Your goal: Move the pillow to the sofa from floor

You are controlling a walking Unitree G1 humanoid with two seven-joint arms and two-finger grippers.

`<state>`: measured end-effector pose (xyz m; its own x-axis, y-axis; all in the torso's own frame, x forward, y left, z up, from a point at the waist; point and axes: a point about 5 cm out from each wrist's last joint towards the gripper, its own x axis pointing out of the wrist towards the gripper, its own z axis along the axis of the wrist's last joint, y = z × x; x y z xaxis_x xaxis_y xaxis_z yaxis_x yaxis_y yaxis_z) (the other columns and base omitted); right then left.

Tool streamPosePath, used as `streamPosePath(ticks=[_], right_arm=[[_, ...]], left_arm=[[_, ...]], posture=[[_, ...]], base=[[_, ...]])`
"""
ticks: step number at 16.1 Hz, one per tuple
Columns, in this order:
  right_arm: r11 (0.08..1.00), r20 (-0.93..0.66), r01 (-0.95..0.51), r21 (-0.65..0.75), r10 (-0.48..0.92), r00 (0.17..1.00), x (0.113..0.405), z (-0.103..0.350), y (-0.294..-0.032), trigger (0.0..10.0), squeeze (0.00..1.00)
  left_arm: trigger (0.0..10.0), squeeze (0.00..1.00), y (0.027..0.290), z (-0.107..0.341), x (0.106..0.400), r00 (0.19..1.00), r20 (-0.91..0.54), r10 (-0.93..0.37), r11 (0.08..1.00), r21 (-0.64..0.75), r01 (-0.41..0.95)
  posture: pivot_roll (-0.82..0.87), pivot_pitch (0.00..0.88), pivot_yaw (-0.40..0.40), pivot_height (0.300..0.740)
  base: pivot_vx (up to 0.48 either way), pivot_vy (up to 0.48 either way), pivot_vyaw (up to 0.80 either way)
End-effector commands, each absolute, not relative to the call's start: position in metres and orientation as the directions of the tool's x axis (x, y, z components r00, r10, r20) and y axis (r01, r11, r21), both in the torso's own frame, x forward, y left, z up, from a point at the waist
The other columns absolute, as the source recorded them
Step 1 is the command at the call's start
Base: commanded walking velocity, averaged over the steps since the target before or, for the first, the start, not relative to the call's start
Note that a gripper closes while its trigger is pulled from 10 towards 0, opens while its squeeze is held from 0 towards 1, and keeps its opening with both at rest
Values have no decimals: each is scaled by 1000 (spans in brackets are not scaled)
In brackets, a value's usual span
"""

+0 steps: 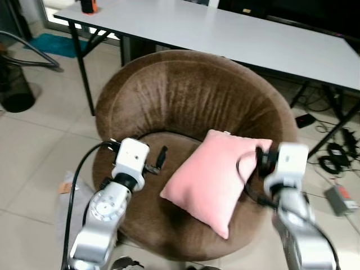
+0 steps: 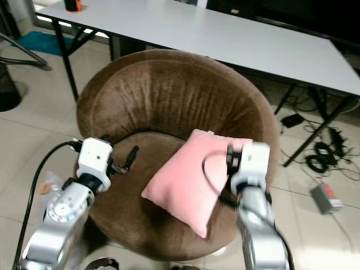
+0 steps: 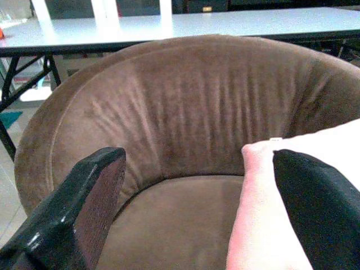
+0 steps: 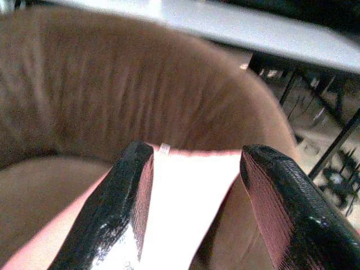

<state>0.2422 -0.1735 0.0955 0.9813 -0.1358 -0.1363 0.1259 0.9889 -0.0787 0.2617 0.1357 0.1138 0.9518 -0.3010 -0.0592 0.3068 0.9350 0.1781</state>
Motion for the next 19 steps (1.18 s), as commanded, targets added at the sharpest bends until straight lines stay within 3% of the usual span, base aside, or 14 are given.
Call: streamPosePath(ticks=[1, 7, 9, 13, 19], right_arm=[[988, -118, 133, -82, -142, 983, 238, 100, -175, 10000, 0], [980, -98, 167, -109, -177, 979, 227, 99, -173, 10000, 0], [980, -88, 141, -142, -155, 984, 228, 101, -170, 10000, 0], [990, -99, 88, -111, -99, 990, 222, 100, -162, 10000, 0], [986, -124, 148, -74, -156, 980, 214, 97, -166, 10000, 0]], left_arm=[[10000, 0, 134, 111, 264, 943, -64, -327, 925, 182, 333], [10000, 0, 124, 104, 273, 917, -91, -389, 915, 78, 396], [10000, 0, 123, 99, 271, 890, -142, -433, 895, 49, 444], [10000, 0, 126, 107, 270, 889, -134, -439, 882, 125, 454], [10000, 0, 124, 109, 260, 872, -143, -468, 864, 135, 486]], posture=[[12, 52, -88, 740], [-15, 13, -26, 740], [-15, 12, -24, 740], [-3, 23, -40, 740], [0, 36, -39, 740]], base=[[0, 0, 0], [0, 0, 0], [0, 0, 800], [0, 0, 800], [0, 0, 800]])
